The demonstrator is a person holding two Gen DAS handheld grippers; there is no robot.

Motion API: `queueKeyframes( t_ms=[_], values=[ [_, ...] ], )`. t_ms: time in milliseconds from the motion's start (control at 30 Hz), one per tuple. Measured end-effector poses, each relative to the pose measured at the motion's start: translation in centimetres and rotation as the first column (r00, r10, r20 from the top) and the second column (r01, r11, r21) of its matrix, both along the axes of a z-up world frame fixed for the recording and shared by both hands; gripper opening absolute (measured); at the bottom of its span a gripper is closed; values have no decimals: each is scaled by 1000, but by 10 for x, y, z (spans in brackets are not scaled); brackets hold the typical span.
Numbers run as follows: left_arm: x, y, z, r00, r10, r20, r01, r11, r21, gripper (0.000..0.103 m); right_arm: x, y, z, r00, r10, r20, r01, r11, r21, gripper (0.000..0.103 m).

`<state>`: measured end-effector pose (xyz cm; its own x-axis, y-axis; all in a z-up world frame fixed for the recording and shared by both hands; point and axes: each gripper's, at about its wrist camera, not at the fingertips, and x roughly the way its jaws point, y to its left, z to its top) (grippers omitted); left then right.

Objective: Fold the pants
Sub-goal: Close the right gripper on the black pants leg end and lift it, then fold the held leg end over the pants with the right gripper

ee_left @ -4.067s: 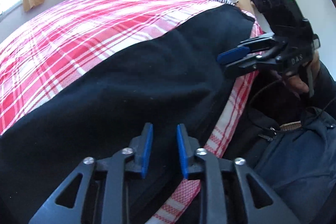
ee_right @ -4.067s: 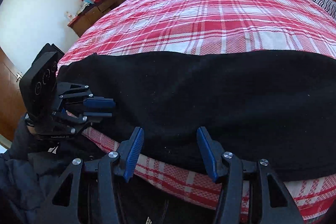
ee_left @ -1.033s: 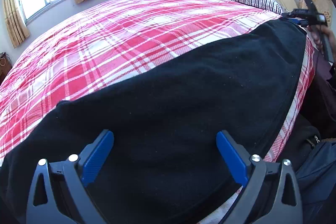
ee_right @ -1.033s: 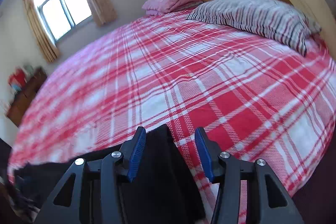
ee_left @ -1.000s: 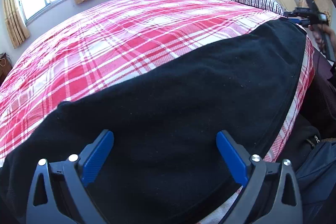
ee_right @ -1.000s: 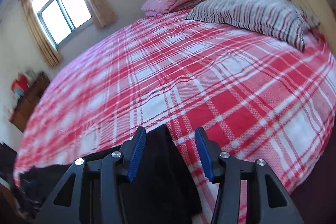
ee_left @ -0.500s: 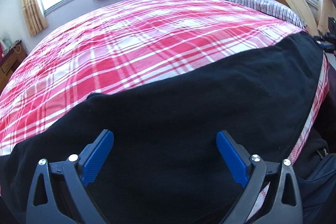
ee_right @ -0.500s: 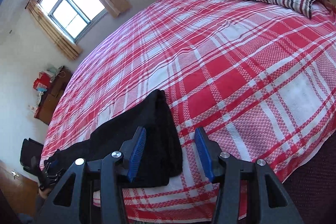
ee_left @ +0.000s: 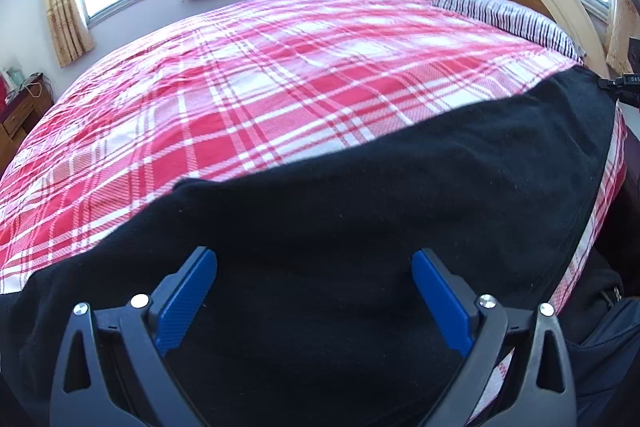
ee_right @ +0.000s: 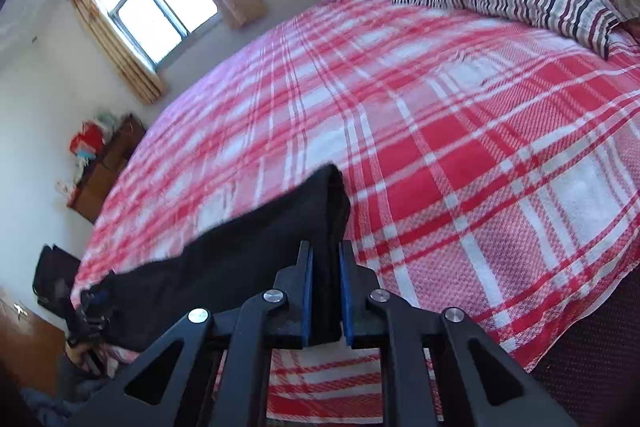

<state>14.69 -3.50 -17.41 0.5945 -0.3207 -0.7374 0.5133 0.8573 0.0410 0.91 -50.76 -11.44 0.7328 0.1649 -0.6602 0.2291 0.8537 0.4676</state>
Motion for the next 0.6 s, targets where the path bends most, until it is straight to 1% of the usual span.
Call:
queueKeyframes(
  t_ms=[67, 133, 267, 333, 433, 600],
  values=[
    [1, 2, 4, 1000, 6, 11, -6, 1000, -10, 101, -2, -3, 7, 1000, -20, 24, 20, 1000, -9, 11],
    [2, 4, 2, 1000, 12, 8, -12, 1000, -7, 101, 0, -5, 6, 999, -31, 8, 31, 999, -7, 10],
    [6, 7, -4, 1000, 29, -10, -29, 1000, 0, 101, 11, -1, -11, 994, -76, -75, 72, 996, -59, 10],
    [5, 7, 0, 1000, 27, 3, -27, 1000, 1, 101, 10, -3, -10, 994, -86, -71, 83, 995, -55, 10],
    [6, 10, 6, 999, 36, 23, -36, 999, -1, 101, 3, 1, 8, 996, -84, -20, 84, 996, -35, 10],
    [8, 14, 6, 999, 51, 15, -51, 999, -6, 101, -7, 40, 50, 996, -40, 79, 48, 993, -104, 10]
  ],
)
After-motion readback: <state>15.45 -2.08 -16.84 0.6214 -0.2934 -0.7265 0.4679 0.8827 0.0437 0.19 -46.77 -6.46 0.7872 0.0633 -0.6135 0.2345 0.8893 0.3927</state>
